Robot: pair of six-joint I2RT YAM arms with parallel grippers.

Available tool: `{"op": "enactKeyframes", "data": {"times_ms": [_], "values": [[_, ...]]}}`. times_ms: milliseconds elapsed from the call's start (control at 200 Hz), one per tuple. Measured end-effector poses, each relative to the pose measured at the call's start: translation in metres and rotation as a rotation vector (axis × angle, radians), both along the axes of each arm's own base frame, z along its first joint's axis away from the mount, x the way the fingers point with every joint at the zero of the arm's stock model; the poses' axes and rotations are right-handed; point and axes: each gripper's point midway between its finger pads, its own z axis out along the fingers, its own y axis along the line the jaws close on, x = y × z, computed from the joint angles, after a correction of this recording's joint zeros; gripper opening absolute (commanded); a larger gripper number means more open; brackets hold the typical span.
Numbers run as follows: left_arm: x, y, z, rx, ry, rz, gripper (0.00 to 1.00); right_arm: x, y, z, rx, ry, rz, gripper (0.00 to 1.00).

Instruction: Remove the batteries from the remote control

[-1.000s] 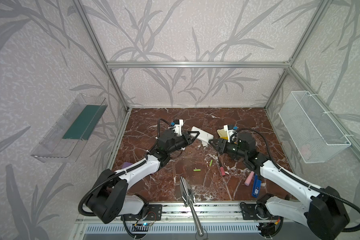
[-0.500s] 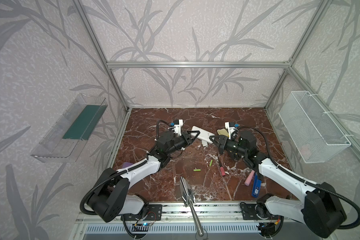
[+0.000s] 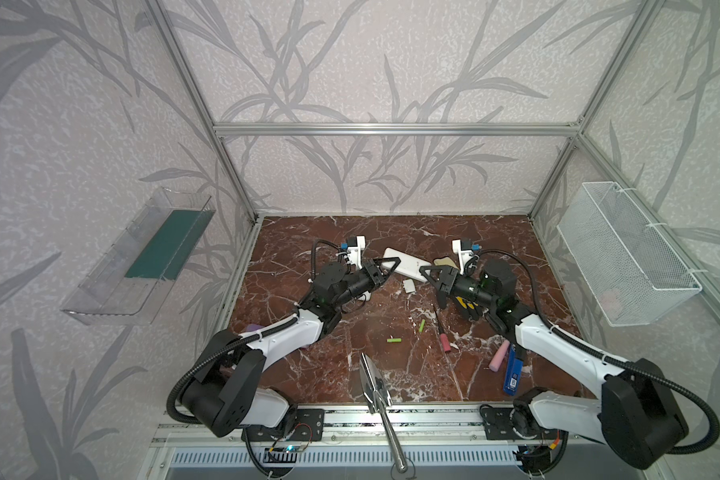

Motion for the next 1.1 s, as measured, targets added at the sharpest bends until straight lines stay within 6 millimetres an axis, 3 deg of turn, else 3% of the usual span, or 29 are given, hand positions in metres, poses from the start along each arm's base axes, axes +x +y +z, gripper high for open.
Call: {"op": "enactKeyframes", "data": {"times_ms": [290,455,725,950,1100], "values": [[0.003,0.003,0.003,-0.016,-0.004,0.013,0.00,0.004,0.000,0.006,0.036,-0.010,0.012,0.29],[0.002,0.003,0.010,-0.041,-0.013,0.006,0.00,0.003,-0.003,0.012,0.066,-0.022,0.022,0.28],[-0.001,0.000,0.015,-0.072,-0.014,-0.018,0.00,-0.002,-0.007,0.018,0.098,-0.043,0.050,0.31],[-0.011,-0.008,0.019,-0.095,-0.007,-0.072,0.00,-0.009,-0.003,0.023,0.111,-0.063,0.100,0.44],[-0.016,-0.015,0.015,-0.094,0.000,-0.105,0.00,-0.012,0.000,0.022,0.112,-0.060,0.126,0.41]]}}
